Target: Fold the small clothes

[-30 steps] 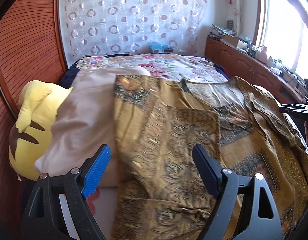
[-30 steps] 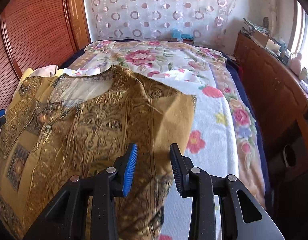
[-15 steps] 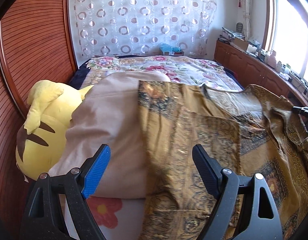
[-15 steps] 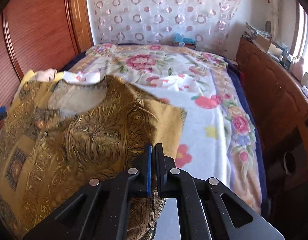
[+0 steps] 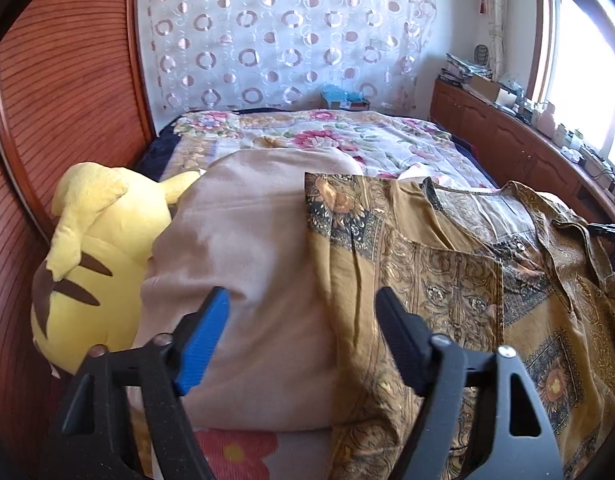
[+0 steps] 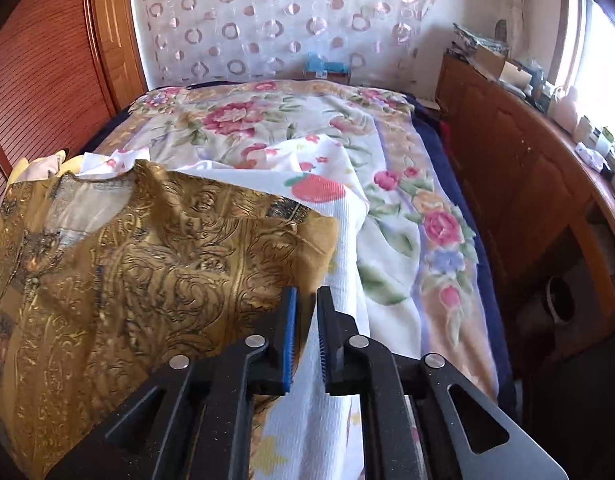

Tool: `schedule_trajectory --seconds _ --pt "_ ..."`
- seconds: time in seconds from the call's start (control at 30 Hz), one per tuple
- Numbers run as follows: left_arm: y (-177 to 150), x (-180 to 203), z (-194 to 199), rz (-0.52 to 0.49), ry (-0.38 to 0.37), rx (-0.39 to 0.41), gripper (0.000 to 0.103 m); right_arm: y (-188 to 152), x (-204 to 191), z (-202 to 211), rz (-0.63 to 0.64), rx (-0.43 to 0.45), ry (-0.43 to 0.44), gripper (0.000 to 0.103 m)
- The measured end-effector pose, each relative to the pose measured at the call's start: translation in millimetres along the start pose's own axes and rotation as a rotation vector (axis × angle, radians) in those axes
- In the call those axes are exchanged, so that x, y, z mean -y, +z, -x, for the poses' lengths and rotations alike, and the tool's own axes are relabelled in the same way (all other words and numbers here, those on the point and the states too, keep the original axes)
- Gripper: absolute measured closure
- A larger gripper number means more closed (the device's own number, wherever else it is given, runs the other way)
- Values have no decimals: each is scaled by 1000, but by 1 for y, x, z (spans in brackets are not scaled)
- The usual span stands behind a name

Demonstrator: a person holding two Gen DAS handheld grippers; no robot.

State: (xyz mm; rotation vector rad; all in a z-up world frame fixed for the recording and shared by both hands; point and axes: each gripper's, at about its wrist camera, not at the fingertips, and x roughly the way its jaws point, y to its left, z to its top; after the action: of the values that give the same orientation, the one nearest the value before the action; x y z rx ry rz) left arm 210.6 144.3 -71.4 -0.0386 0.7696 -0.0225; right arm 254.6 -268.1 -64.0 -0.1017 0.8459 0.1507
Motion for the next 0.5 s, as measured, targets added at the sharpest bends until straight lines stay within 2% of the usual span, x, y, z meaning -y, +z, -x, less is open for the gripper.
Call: schedule_trajectory --seconds 0.03,0.2,0.4,0.5 --pt "2 -1 -2 -2 -5 -4 36 5 4 -4 -11 -4 5 82" --pt "18 -3 -15 -14 -10 -30 37 18 18 -20 -57 -12 54 80" --pt "31 1 -29 -12 -43 -51 38 30 28 -27 -55 -17 47 79" --pt "37 5 -36 -23 -61 -62 43 30 25 -28 -45 -13 35 79"
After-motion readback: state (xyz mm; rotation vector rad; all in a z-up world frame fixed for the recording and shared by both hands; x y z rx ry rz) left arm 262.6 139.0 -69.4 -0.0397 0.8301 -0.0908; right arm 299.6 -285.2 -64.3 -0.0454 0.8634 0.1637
